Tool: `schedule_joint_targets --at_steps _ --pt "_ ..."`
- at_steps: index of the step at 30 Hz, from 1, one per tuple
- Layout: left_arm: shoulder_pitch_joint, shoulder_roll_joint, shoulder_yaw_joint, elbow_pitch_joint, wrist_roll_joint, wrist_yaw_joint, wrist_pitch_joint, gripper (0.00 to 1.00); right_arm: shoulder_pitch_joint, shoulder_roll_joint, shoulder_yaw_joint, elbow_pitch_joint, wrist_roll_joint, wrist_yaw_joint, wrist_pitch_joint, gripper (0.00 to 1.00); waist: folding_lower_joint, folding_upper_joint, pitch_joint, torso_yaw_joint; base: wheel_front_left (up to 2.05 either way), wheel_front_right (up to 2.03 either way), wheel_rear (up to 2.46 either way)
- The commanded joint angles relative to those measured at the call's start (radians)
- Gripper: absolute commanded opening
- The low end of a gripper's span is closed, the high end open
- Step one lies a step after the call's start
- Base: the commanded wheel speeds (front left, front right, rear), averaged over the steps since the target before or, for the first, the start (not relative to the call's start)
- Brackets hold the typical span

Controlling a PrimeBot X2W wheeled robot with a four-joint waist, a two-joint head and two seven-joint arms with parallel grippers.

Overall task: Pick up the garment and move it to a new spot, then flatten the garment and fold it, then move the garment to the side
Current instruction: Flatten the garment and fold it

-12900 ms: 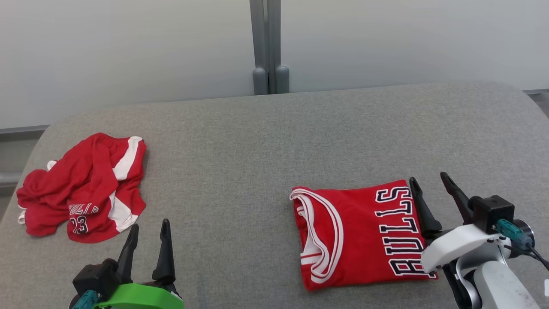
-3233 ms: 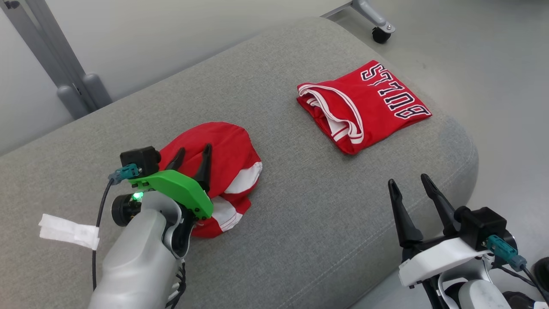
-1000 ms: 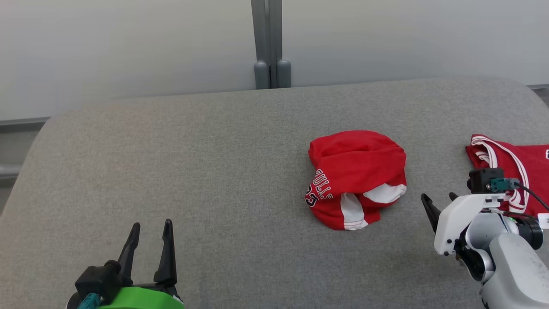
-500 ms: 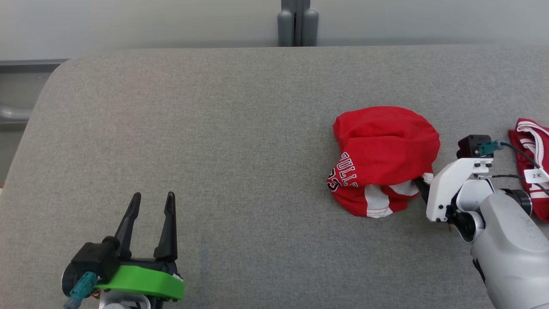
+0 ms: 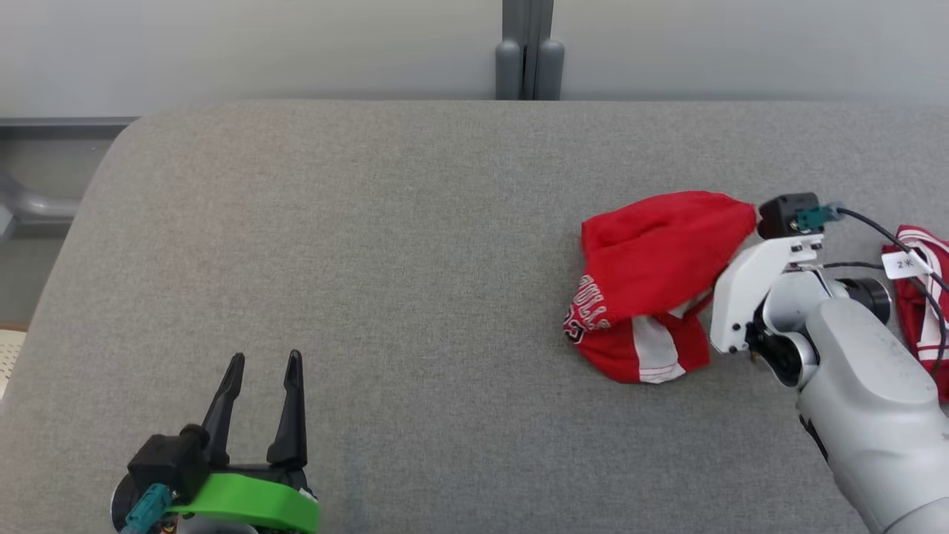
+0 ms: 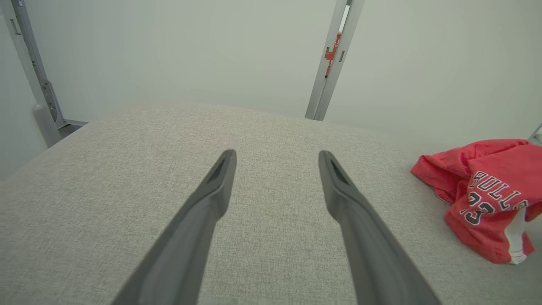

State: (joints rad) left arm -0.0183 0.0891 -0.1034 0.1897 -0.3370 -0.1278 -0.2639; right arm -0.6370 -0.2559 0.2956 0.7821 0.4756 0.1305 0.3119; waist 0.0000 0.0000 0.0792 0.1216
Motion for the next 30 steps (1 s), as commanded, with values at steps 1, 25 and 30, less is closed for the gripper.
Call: schedule_joint_targets --at_steps 1,25,30 --pt "0.021 0.0 0.002 0.007 -0.006 -0.004 0.0 1.0 -0.009 0.002 0.018 -0.035 0.03 0.0 0.012 0.0 0.0 0.0 -0.054 -0.002 0.0 0.0 0.0" --pt "0.026 -0.028 -0.01 0.046 -0.019 -0.004 0.0 1.0 -0.421 0.203 0.075 -0.088 0.424 0.0 -0.089 0.0 0.0 0.0 -0.164 0.052 0.0 0.0 0.0" --pt "0.035 -0.03 0.001 0.04 -0.016 -0.004 0.0 1.0 -0.486 0.206 0.118 0.051 0.534 0.0 -0.207 0.0 0.0 0.0 -0.162 0.037 0.0 0.0 0.0"
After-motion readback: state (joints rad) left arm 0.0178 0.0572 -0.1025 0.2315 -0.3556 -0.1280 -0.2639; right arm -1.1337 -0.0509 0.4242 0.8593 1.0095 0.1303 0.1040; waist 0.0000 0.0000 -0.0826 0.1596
